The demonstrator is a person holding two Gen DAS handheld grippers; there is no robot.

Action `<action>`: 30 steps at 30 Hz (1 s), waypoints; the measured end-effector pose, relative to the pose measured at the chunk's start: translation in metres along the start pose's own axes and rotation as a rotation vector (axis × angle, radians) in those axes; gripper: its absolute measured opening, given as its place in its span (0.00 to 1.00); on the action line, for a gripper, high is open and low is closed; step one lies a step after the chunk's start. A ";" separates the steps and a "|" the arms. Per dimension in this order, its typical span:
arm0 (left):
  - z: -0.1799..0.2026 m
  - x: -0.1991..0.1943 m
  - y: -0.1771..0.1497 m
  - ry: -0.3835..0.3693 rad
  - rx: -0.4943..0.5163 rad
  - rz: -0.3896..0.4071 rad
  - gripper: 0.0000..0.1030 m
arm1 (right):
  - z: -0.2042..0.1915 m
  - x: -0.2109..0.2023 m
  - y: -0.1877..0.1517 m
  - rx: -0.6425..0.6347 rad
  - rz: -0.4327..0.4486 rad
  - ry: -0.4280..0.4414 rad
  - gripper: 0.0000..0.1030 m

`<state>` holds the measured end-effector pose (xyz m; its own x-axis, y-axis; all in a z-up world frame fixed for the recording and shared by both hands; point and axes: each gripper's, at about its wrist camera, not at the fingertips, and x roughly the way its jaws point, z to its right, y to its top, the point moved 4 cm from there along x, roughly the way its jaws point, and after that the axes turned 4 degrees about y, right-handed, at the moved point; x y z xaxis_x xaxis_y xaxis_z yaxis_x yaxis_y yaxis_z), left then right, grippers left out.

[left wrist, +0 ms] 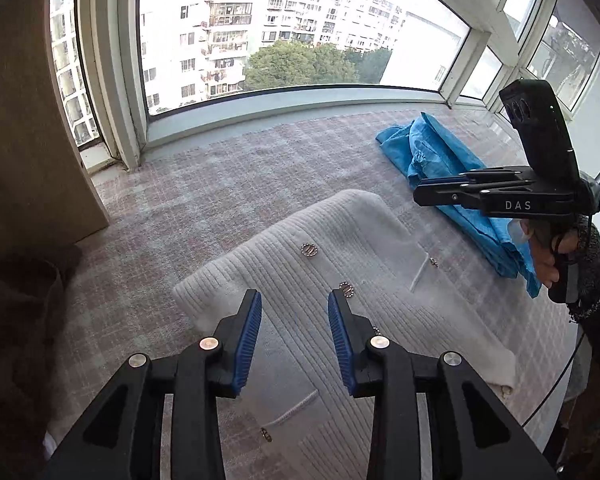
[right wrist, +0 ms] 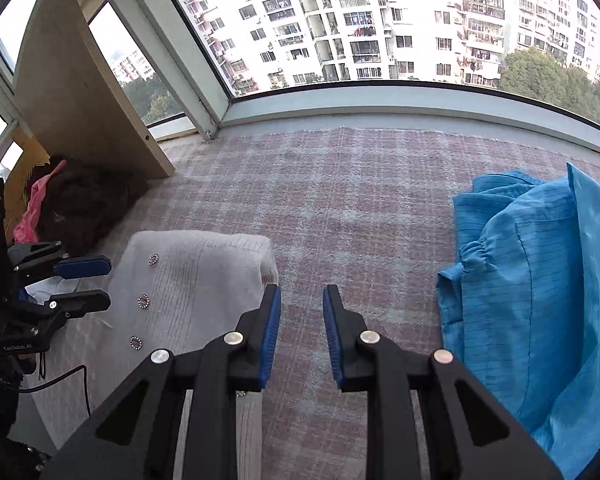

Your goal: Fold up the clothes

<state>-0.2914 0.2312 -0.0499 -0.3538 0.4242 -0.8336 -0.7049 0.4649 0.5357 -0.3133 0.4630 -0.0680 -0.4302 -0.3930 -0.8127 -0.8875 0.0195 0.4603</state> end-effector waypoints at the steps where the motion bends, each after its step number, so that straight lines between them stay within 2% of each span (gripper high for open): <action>1: 0.015 0.001 0.004 -0.015 0.038 -0.002 0.31 | 0.003 0.008 0.001 -0.007 -0.018 0.016 0.21; 3: 0.045 0.014 0.009 -0.056 0.101 -0.019 0.31 | 0.005 0.027 0.001 -0.023 -0.066 0.038 0.18; 5: 0.065 0.035 0.005 -0.059 0.160 -0.067 0.31 | -0.003 0.037 -0.001 -0.050 -0.097 0.104 0.17; 8: 0.070 0.057 -0.014 -0.047 0.212 -0.110 0.33 | -0.023 0.040 -0.004 -0.103 -0.115 0.228 0.16; 9: 0.071 0.062 -0.019 -0.048 0.220 -0.124 0.33 | -0.028 0.040 -0.003 -0.111 -0.112 0.260 0.16; 11: 0.064 0.060 -0.023 -0.079 0.175 -0.144 0.33 | -0.031 0.041 0.001 -0.101 -0.104 0.305 0.16; 13: 0.065 0.060 -0.024 -0.073 0.177 -0.142 0.33 | -0.029 0.050 0.006 -0.092 -0.122 0.331 0.16; 16: 0.069 0.060 -0.026 -0.048 0.201 -0.135 0.33 | -0.021 0.064 0.010 -0.089 -0.127 0.302 0.16; 17: 0.068 0.060 -0.026 -0.049 0.195 -0.133 0.33 | -0.012 0.066 0.014 -0.076 -0.100 0.225 0.15; 18: 0.067 0.060 -0.026 -0.052 0.189 -0.131 0.33 | 0.004 0.064 0.020 -0.035 -0.050 0.110 0.14; 19: 0.067 0.061 -0.027 -0.060 0.183 -0.129 0.33 | 0.016 0.059 0.024 0.017 -0.018 0.085 0.12; 21: 0.066 0.060 -0.028 -0.068 0.182 -0.125 0.33 | 0.024 0.043 0.026 0.083 0.005 0.180 0.12; 22: 0.066 0.059 -0.028 -0.068 0.184 -0.121 0.33 | 0.017 0.033 0.025 0.056 0.014 0.197 0.12; 25: 0.062 0.051 -0.025 -0.079 0.158 -0.105 0.32 | -0.014 0.011 0.020 -0.034 0.026 0.199 0.13; 28: 0.051 0.029 -0.018 -0.071 0.095 -0.053 0.32 | -0.051 0.010 0.016 -0.124 0.016 0.230 0.13; 30: 0.035 0.012 -0.013 -0.023 0.043 0.006 0.32 | -0.056 0.029 0.010 -0.180 -0.031 0.147 0.13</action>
<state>-0.2649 0.2571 -0.0620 -0.3433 0.4446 -0.8273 -0.6757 0.4949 0.5464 -0.3255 0.4006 -0.0674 -0.3626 -0.5205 -0.7731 -0.8505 -0.1544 0.5028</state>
